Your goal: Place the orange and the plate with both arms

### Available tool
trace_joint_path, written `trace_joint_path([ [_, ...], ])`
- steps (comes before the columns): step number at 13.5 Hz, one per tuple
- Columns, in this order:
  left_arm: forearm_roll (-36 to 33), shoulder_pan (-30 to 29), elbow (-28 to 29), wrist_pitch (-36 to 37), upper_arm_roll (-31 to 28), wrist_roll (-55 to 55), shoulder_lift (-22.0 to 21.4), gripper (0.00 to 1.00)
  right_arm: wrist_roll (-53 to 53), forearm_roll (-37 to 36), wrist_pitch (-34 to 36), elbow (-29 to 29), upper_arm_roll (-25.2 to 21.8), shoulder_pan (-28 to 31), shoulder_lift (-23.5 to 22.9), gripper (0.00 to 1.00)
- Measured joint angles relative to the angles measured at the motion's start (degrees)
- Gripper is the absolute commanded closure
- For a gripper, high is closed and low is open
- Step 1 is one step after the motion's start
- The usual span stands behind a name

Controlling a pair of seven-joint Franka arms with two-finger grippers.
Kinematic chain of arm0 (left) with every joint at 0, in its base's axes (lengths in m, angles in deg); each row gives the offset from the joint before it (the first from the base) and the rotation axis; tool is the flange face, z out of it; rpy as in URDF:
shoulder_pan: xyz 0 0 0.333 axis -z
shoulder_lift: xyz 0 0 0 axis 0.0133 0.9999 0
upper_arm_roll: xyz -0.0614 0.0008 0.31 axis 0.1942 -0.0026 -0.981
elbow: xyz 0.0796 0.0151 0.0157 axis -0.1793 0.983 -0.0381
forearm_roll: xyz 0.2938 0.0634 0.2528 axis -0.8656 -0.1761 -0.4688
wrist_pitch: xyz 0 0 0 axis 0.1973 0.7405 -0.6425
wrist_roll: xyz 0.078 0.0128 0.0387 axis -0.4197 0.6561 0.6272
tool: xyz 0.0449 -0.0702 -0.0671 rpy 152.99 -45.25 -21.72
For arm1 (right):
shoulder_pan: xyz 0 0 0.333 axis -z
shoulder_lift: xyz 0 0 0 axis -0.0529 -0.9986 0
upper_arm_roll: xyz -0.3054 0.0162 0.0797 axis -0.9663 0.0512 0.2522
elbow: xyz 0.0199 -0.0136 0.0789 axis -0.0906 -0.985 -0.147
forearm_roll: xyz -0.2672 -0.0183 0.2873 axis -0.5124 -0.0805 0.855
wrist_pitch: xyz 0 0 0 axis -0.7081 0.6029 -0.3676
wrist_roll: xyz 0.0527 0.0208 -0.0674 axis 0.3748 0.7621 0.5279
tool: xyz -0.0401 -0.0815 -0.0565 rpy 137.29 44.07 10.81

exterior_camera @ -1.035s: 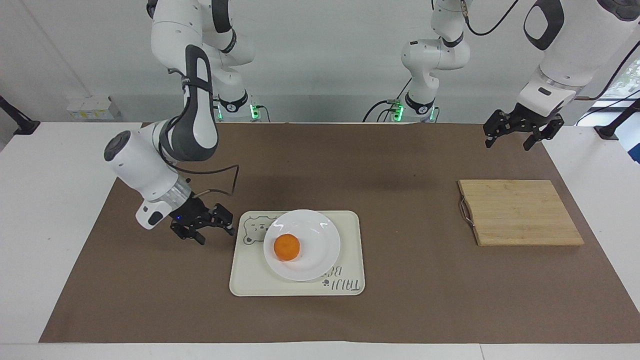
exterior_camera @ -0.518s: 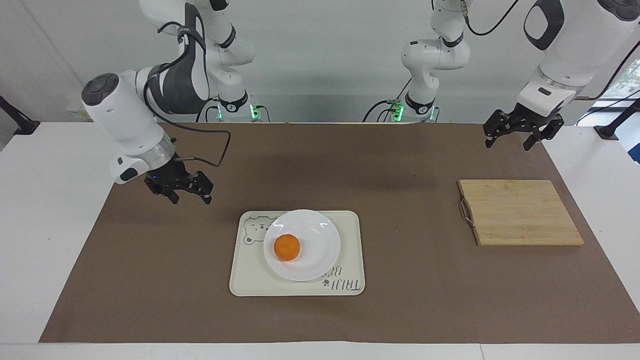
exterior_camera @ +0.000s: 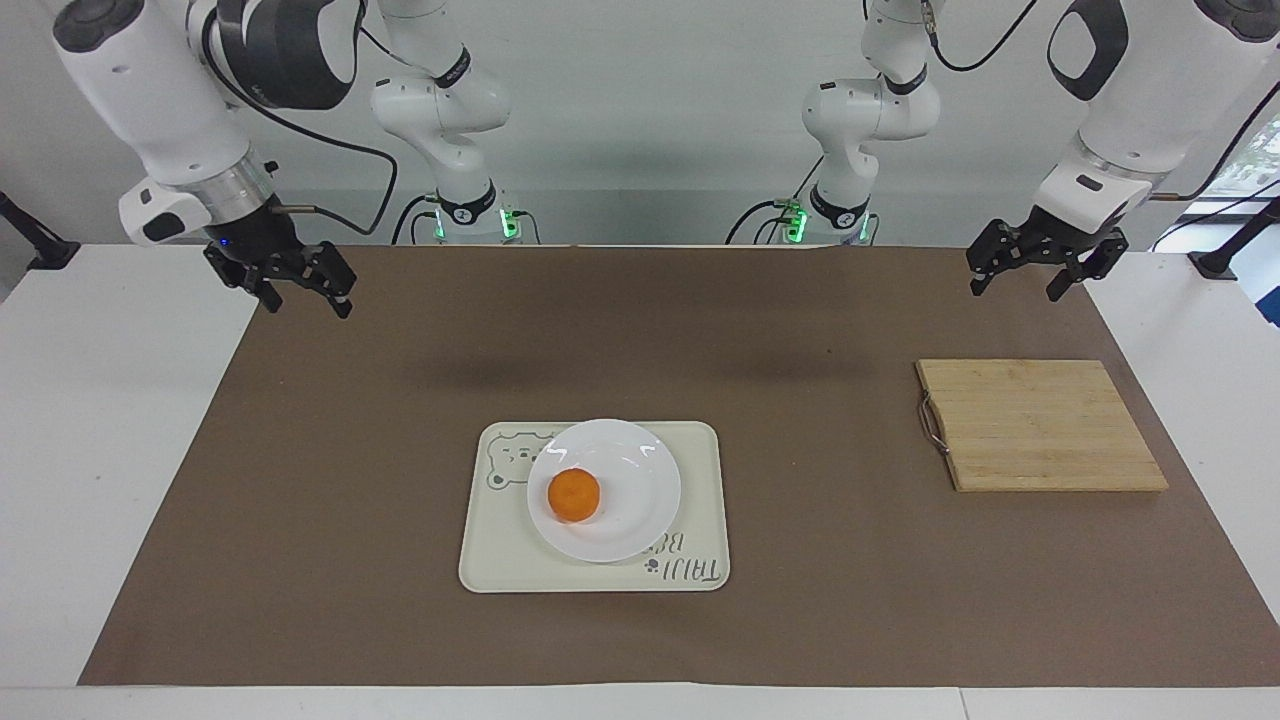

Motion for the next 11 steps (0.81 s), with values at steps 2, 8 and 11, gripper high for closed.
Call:
trace_joint_path([
  [2, 0.0, 0.0, 0.0, 0.0, 0.0, 0.0, 0.0, 0.0, 0.2, -1.9, 4.8, 3.1, 0.5, -0.2, 0.1, 0.0],
  [8, 0.0, 0.0, 0.0, 0.0, 0.0, 0.0, 0.0, 0.0, 0.5, -2.4, 9.9, 5.8, 1.9, -0.6, 2.1, 0.0],
  [11, 0.0, 0.0, 0.0, 0.0, 0.0, 0.0, 0.0, 0.0, 1.8, -2.4, 9.9, 4.5, 2.1, -0.6, 2.6, 0.0],
])
